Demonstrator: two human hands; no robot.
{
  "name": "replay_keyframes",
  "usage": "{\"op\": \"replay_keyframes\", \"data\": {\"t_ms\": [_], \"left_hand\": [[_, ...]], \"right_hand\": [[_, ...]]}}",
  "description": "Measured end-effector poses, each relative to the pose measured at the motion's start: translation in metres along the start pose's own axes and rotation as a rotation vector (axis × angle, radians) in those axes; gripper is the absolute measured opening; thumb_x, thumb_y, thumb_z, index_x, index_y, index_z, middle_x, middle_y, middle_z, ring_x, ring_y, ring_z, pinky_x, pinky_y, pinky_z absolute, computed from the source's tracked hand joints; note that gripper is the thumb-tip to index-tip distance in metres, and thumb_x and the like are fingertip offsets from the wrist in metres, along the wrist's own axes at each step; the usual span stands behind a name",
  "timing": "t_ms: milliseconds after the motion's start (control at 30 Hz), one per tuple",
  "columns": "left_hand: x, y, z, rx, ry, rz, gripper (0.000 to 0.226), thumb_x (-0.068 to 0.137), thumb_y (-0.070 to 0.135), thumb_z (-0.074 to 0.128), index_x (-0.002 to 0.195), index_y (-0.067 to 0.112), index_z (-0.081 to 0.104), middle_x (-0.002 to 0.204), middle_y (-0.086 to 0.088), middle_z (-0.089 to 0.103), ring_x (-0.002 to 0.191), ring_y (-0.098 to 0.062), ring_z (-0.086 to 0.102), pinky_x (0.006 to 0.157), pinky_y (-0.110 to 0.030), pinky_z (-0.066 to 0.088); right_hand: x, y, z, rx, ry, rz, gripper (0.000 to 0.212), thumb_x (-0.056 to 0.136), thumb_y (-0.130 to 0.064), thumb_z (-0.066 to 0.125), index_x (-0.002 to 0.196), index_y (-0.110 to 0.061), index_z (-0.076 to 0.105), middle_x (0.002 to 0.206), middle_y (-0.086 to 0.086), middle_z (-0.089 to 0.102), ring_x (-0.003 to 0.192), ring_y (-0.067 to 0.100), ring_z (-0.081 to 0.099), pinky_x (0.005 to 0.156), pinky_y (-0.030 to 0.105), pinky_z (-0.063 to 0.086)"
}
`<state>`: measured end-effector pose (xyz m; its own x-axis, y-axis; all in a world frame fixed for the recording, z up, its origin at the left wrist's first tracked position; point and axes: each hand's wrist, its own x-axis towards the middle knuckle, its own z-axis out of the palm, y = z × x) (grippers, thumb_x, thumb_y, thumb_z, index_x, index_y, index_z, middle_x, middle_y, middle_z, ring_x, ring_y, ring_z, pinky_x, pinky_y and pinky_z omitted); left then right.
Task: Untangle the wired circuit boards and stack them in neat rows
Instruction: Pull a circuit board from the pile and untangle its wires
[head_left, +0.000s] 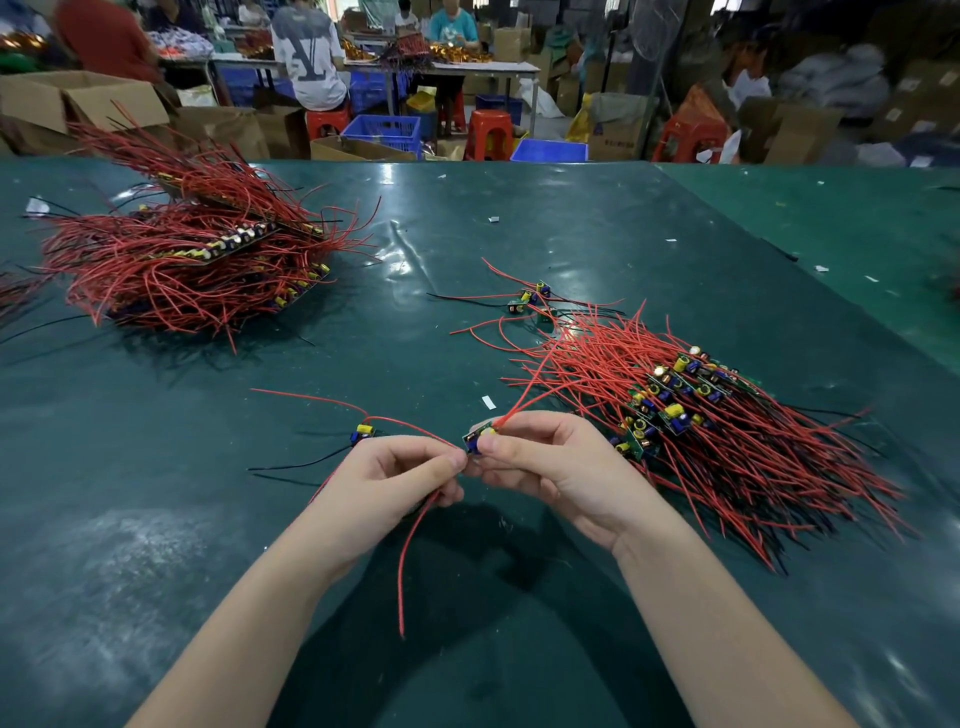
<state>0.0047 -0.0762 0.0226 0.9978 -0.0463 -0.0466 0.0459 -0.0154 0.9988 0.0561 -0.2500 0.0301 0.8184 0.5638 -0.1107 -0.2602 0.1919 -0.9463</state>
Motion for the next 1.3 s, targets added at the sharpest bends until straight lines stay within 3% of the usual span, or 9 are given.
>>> {"op": "replay_keyframes", "data": {"t_ms": [100,367,600,667,767,1000,1100,1233,1300], "left_hand": [[-0.001,0.001,-0.003,-0.002,-0.066,-0.029,0.015,0.076,0.026,0.067,0.074,0.014,0.077,0.064,-0.005,0.064,0.062,-0.011,0.056,0.067,-0.018,0.050],[0.001,0.000,-0.005,0.069,-0.105,-0.086,0.021,0.072,0.032,0.068,0.079,0.015,0.078,0.061,-0.001,0.063,0.058,-0.009,0.053,0.062,-0.015,0.046],[0.001,-0.003,0.003,-0.216,-0.084,-0.197,0.025,0.076,0.032,0.061,0.080,0.012,0.076,0.074,-0.005,0.070,0.068,-0.014,0.067,0.068,-0.021,0.056],[0.002,-0.002,0.003,-0.275,-0.085,-0.214,0.023,0.076,0.029,0.062,0.079,0.012,0.077,0.071,-0.003,0.069,0.065,-0.012,0.066,0.065,-0.019,0.055],[0.002,-0.002,-0.001,-0.313,-0.142,-0.255,0.015,0.079,0.023,0.067,0.080,0.012,0.078,0.064,0.000,0.063,0.059,-0.010,0.062,0.061,-0.018,0.052],[0.002,-0.005,-0.006,-0.290,-0.258,-0.297,0.018,0.078,0.021,0.065,0.082,0.009,0.078,0.058,0.002,0.059,0.055,-0.006,0.056,0.061,-0.017,0.049],[0.002,-0.005,-0.004,-0.256,-0.253,-0.281,0.016,0.077,0.024,0.074,0.084,0.010,0.078,0.059,0.003,0.060,0.055,-0.007,0.057,0.061,-0.018,0.050],[0.002,-0.003,-0.004,-0.203,-0.228,-0.262,0.024,0.074,0.028,0.067,0.087,0.012,0.078,0.061,0.002,0.061,0.057,-0.009,0.060,0.064,-0.019,0.052],[0.001,-0.001,-0.004,-0.186,-0.225,-0.264,0.018,0.075,0.027,0.066,0.079,0.014,0.077,0.062,0.001,0.061,0.057,-0.010,0.060,0.062,-0.019,0.051]], "right_hand": [[0.000,0.002,0.000,-0.020,0.015,-0.048,0.013,0.069,-0.019,0.076,0.079,-0.011,0.078,0.082,0.012,0.074,0.078,0.021,0.071,0.078,0.030,0.057],[0.002,0.007,0.003,-0.046,0.029,-0.070,0.013,0.066,-0.021,0.078,0.076,-0.013,0.078,0.076,0.005,0.073,0.073,0.016,0.069,0.073,0.024,0.055],[0.003,0.005,-0.001,-0.047,0.045,-0.082,0.022,0.061,-0.028,0.080,0.079,-0.017,0.079,0.083,0.004,0.075,0.077,0.015,0.070,0.079,0.026,0.057],[0.003,0.005,-0.002,-0.056,0.035,-0.085,0.020,0.063,-0.028,0.079,0.080,-0.018,0.079,0.083,0.004,0.075,0.079,0.016,0.071,0.083,0.029,0.057],[0.002,0.005,-0.002,-0.059,0.008,-0.096,0.013,0.068,-0.021,0.080,0.080,-0.017,0.078,0.080,0.003,0.074,0.077,0.015,0.070,0.078,0.025,0.055],[0.000,0.004,-0.001,-0.105,-0.054,-0.105,0.010,0.074,-0.011,0.073,0.078,-0.019,0.079,0.076,0.000,0.074,0.073,0.009,0.068,0.073,0.019,0.053],[0.001,0.004,-0.003,-0.109,-0.035,-0.111,0.009,0.074,-0.012,0.074,0.078,-0.018,0.079,0.075,0.001,0.073,0.073,0.010,0.068,0.073,0.020,0.053],[0.001,0.004,-0.005,-0.130,-0.048,-0.119,0.006,0.077,-0.010,0.074,0.081,-0.013,0.078,0.074,0.006,0.071,0.070,0.014,0.066,0.072,0.023,0.054],[0.001,0.004,-0.005,-0.143,-0.040,-0.120,0.005,0.076,-0.010,0.077,0.080,-0.012,0.077,0.075,0.006,0.072,0.070,0.015,0.068,0.072,0.023,0.054]]}}
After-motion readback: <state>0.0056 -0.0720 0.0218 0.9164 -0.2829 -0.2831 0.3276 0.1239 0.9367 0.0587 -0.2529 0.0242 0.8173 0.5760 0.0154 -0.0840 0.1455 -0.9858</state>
